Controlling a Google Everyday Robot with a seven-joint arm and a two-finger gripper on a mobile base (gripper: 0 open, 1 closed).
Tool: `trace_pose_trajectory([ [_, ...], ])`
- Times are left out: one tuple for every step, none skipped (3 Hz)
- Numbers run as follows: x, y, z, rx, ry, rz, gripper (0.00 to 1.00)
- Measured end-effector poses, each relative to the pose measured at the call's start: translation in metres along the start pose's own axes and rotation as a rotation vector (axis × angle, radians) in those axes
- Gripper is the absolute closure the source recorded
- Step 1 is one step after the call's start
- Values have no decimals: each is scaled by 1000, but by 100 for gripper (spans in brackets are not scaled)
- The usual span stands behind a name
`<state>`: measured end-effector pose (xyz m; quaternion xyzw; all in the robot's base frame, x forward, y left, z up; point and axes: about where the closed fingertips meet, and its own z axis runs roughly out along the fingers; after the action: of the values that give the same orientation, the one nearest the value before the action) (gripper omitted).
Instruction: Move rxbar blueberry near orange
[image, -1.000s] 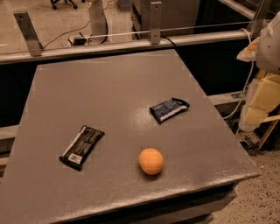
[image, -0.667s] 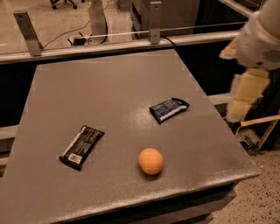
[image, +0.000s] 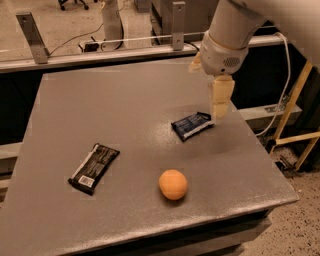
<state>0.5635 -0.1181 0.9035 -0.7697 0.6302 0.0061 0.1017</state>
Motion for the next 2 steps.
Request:
trace_pose_trajectory([
  [-9, -7, 7, -3, -17, -25, 0],
  [-15, -6, 22, -70, -56, -82, 0],
])
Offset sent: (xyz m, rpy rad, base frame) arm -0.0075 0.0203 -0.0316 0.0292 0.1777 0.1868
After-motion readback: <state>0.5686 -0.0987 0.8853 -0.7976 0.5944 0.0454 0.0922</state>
